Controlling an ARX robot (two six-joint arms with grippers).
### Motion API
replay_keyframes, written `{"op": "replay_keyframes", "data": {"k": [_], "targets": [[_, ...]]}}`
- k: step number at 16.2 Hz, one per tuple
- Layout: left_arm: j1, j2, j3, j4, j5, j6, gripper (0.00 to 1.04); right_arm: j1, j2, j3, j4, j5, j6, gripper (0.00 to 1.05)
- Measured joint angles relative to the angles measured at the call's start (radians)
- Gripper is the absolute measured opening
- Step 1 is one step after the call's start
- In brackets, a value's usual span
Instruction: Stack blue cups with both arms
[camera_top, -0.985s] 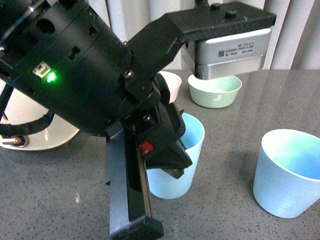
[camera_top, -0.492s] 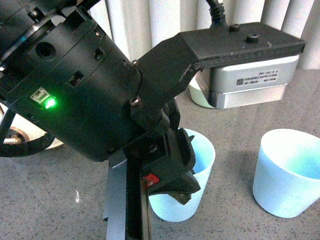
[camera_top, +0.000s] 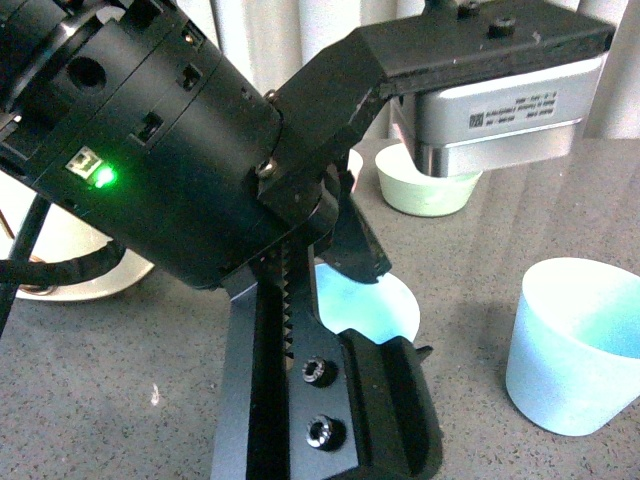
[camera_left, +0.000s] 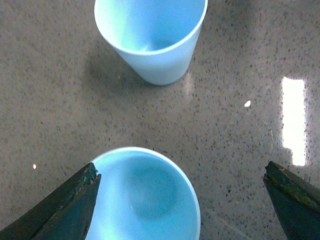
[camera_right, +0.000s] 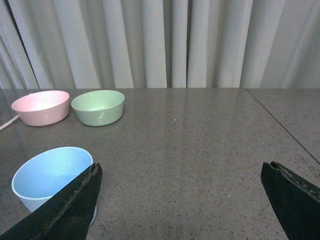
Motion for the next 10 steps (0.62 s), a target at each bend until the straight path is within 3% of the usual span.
{"op": "replay_keyframes", "data": {"k": [2, 4, 7, 10], "targets": [[0.008, -0.024, -0.064, 0.164, 0.082, -0.042, 0.98, 0.000, 0.000, 0.000, 0.000, 0.000, 0.000, 0.98], [0.008, -0.056, -0.135, 0.343, 0.097, -0.127, 0.98, 0.000, 0.000, 0.000, 0.000, 0.000, 0.000, 0.98], [0.005, -0.090, -0.262, 0.722, 0.005, -0.402, 0.98, 0.000, 0.000, 0.000, 0.000, 0.000, 0.000, 0.98], [-0.005, -0.090, -0.328, 1.001, -0.130, -0.682, 0.98, 0.000, 0.000, 0.000, 0.000, 0.000, 0.000, 0.98]]}}
